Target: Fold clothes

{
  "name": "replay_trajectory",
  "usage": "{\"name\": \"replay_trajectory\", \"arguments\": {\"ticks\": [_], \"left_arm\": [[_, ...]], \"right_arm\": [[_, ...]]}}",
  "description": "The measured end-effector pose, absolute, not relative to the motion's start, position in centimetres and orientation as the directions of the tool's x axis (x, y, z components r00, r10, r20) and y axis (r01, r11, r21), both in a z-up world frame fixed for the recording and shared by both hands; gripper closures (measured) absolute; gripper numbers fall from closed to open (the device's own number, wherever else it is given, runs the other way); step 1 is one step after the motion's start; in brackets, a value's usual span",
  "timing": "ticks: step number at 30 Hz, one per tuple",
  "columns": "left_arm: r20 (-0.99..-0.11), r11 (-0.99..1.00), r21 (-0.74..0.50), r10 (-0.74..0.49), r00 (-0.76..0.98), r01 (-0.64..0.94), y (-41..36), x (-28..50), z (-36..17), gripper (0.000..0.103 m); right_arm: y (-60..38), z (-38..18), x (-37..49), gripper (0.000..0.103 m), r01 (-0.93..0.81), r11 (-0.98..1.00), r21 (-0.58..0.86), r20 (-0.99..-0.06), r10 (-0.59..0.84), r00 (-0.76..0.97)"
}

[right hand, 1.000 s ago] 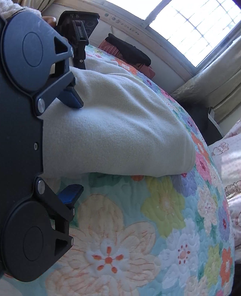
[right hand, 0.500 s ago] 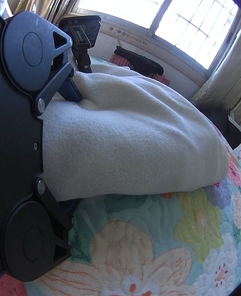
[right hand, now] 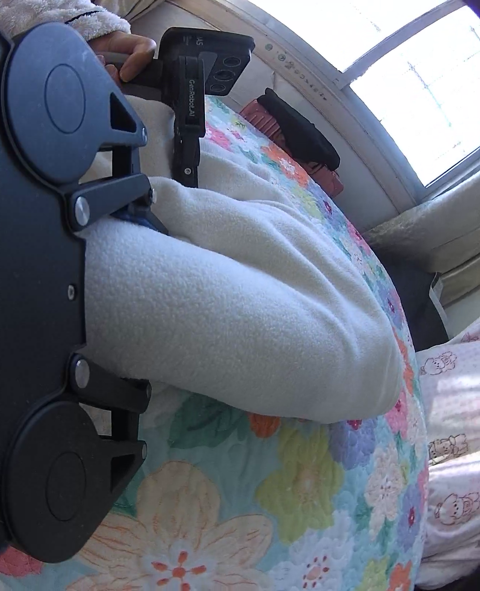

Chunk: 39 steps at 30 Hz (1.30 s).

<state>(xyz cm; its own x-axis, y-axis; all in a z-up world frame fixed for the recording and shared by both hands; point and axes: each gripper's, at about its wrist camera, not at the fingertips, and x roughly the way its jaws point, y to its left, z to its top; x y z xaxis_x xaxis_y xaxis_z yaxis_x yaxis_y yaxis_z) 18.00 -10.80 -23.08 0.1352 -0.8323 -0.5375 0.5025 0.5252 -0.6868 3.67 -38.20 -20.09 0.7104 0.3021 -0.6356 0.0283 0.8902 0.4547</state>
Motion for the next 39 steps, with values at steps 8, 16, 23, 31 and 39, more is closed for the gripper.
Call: {"name": "replay_trajectory", "arguments": {"ticks": [8,16,23,31,39], "left_arm": [[-0.565,0.549,-0.627,-0.809,0.162,0.553,-10.9,17.9,-22.4,0.058],[-0.564,0.578,-0.544,-0.789,0.245,0.609,-10.0,16.0,-20.0,0.061],[-0.536,0.601,-0.500,-0.780,0.322,0.623,-8.6,14.9,-17.9,0.061],[-0.535,0.634,-0.402,-0.748,0.393,0.661,-8.1,14.0,-15.8,0.061],[-0.497,0.694,-0.362,-0.708,0.501,0.622,-4.0,15.6,-12.2,0.061]], "right_arm": [[-38.4,-20.4,2.7,0.036,0.120,0.872,0.474,-0.650,0.255,0.716],[-36.2,-18.6,2.3,0.037,0.065,0.920,0.386,-0.636,0.215,0.741],[-34.4,-16.4,2.1,0.037,-0.008,0.948,0.319,-0.592,0.206,0.779],[-33.5,-15.2,2.5,0.038,-0.050,0.956,0.288,-0.566,0.212,0.797],[-31.2,-12.1,5.9,0.038,-0.198,0.948,0.251,-0.509,0.303,0.806]]}}
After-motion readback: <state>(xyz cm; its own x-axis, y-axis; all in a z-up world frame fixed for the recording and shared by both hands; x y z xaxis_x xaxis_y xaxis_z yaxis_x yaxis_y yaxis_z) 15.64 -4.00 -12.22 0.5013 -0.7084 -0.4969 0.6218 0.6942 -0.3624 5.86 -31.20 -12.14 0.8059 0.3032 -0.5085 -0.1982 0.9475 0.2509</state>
